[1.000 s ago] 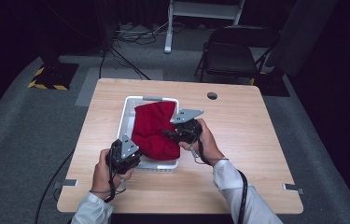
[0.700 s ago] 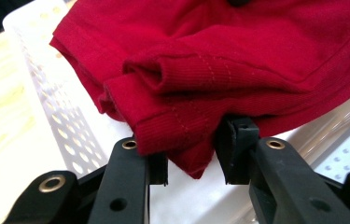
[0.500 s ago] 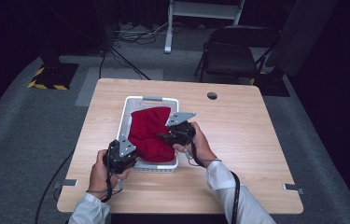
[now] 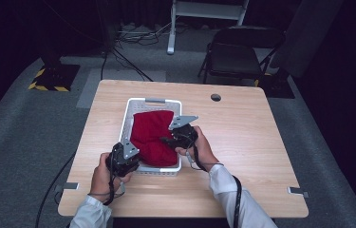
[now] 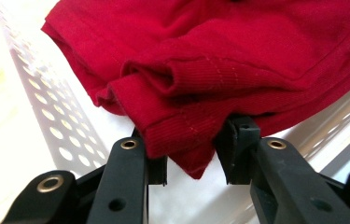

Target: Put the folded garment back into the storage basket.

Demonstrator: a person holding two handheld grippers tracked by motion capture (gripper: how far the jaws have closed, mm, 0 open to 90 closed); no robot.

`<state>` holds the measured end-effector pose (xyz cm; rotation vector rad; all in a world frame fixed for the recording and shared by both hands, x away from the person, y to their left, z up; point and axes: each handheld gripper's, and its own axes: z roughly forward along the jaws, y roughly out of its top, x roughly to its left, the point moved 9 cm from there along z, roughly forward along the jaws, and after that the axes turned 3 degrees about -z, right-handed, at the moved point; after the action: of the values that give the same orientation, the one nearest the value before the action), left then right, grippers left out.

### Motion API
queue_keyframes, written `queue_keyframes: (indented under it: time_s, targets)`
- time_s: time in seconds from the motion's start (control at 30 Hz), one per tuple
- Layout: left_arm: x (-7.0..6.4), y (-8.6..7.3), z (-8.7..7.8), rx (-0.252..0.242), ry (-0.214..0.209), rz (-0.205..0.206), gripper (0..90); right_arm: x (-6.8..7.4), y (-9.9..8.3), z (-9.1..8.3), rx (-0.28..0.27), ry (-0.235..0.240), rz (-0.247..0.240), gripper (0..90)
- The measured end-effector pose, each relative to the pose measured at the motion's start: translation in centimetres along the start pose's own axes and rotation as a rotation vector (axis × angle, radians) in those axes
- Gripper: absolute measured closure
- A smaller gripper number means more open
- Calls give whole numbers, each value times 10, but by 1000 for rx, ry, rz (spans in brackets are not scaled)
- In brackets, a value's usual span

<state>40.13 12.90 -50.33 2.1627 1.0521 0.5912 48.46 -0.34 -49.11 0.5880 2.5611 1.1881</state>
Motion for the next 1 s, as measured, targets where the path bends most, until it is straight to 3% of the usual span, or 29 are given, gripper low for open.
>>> queue_keyframes:
  time_s: [0.5,1.0]
  targets:
    - [-2,-3,3,29,-19,-9,635,-3,-9,7,28,-17,33,612]
    - [-1,-2,-1,22,-38,-20,595,-3,-9,8,42,-29,26,588]
